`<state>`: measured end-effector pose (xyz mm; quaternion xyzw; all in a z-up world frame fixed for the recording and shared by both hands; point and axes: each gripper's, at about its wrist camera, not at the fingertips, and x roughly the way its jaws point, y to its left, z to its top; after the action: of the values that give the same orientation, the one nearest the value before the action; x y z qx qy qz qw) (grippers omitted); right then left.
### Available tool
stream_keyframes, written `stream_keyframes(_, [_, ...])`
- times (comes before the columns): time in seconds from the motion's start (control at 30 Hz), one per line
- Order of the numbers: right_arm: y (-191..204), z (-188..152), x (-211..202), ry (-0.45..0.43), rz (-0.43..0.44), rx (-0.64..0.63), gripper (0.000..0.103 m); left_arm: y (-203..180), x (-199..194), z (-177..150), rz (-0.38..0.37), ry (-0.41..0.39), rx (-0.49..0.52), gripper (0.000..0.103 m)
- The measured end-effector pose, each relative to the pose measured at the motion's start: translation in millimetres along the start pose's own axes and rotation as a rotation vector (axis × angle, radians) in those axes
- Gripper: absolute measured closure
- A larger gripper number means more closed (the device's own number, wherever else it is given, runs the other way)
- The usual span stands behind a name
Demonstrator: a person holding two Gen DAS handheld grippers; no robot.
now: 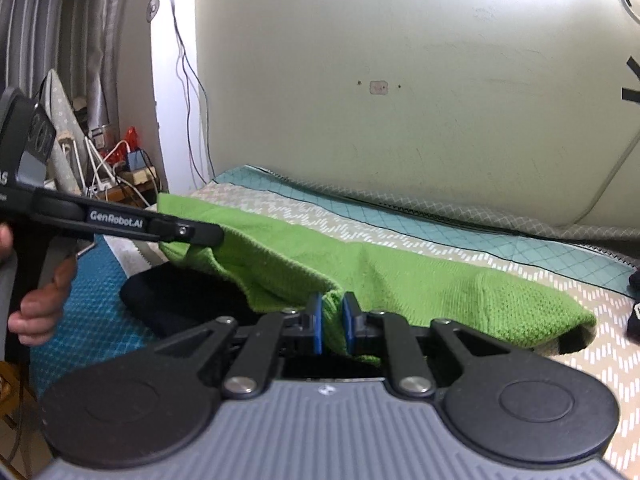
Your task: Fold small clothes
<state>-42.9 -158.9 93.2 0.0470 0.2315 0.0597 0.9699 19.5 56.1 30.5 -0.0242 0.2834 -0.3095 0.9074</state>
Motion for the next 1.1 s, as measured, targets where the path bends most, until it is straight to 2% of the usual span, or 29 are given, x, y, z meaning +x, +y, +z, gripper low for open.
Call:
stream_keyframes(0.57, [5,-12,-1,0.020,-0.001,-0.019,0.094,-1,7,-12,0.055,0.045,0.032,0.094])
stream_keyframes(1.1, [10,-14,-10,0.004,0.009,-0.056,0.094,7,0,-19,0.049,0.057,0.026,0.094])
